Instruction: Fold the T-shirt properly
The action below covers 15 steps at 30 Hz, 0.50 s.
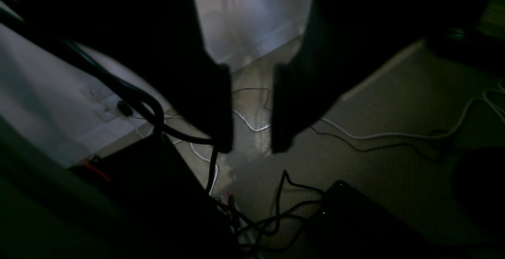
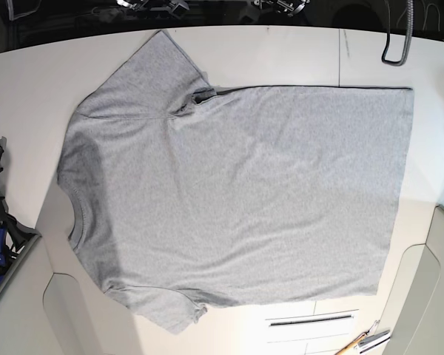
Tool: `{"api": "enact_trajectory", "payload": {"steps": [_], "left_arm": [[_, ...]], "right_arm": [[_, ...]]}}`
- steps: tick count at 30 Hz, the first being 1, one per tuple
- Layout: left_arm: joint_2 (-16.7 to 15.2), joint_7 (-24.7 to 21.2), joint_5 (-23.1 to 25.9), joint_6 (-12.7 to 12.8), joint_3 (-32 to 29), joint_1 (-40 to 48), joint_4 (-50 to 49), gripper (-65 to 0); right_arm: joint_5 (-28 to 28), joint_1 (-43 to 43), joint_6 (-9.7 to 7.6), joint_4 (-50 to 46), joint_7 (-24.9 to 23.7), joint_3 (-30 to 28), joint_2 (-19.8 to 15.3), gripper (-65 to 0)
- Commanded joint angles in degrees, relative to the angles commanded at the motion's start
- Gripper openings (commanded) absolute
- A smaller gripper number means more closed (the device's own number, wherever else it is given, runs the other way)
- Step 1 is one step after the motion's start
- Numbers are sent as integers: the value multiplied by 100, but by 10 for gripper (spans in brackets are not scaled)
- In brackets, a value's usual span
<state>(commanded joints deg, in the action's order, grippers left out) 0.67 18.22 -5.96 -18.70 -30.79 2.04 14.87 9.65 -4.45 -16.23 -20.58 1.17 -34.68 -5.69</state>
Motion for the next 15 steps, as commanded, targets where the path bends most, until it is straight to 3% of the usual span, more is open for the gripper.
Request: {"api": "enact_trajectory", "payload": {"steps": [3,4,6,8,13,15], "left_arm": [[-2,0,0,0,0,2,46,-439],[0,0,0,2,0,2,46,-442],[-2,0,0,0,0,2,46,-511],[-2,-2,0,2,0,2,46,-563],[-2,0,0,-2,0,2,46,-563],[0,2,0,-33,0,2,46,-555]], "right_arm": [[0,0,-2,0,-13,0,0,-374],[2,0,-2,0,-13,0,0,-416],[2,0,-2,0,-13,0,-2,-534],[0,0,-2,0,-13,0,0,-589],[0,0,-2,-33,-13,0,0,-585],[0,0,-2,-33,-13,0,0,-542]]}}
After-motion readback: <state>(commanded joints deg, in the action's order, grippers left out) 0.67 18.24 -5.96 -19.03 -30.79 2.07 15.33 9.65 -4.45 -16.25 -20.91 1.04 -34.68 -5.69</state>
